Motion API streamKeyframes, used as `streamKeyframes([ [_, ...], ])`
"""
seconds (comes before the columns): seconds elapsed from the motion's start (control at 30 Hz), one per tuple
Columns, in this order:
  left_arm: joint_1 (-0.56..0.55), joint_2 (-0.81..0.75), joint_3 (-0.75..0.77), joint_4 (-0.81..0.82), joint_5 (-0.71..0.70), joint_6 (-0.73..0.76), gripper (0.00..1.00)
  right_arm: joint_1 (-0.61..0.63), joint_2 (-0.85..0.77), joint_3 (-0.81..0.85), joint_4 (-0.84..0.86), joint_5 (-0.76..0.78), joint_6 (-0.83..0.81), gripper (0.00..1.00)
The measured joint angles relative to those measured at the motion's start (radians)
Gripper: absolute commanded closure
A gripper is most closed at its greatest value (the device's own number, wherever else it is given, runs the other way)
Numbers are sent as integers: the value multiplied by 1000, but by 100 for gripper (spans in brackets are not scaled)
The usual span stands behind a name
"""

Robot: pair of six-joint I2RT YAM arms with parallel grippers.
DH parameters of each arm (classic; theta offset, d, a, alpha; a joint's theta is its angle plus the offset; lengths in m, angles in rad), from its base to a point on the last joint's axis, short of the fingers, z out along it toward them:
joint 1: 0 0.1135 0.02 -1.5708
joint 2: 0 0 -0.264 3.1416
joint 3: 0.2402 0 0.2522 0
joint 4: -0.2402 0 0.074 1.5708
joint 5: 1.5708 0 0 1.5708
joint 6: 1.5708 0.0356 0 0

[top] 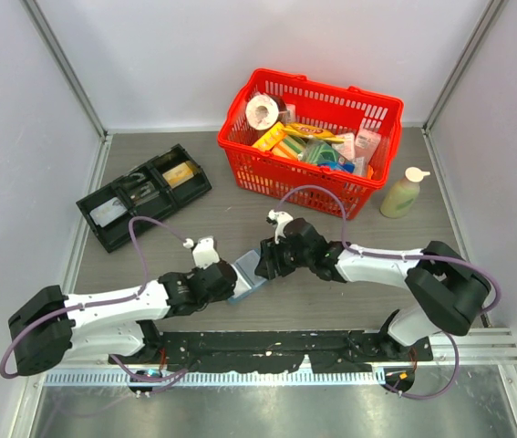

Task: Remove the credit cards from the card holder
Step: Remove the credit card from the card holder.

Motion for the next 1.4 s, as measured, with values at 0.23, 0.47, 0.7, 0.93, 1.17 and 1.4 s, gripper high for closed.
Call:
streamKeyframes([
  [0.23,0,16,-53,50,-11,-41,91,5,47,40,0,39,-1,50],
  [0.47,0,54,-58,108,-17,-59,93,11,83,65,-10,68,-6,51],
  [0.7,0,71,-58,143,-18,-58,94,18,124,80,-32,71,-12,55],
  [0.93,2,73,-58,147,-15,-58,95,27,126,92,-58,74,-21,55],
  [1.17,4,73,-58,148,-11,-58,95,37,126,102,-69,90,-35,55],
  [1.4,5,73,-58,148,-10,-59,96,52,114,98,-72,161,-32,54],
])
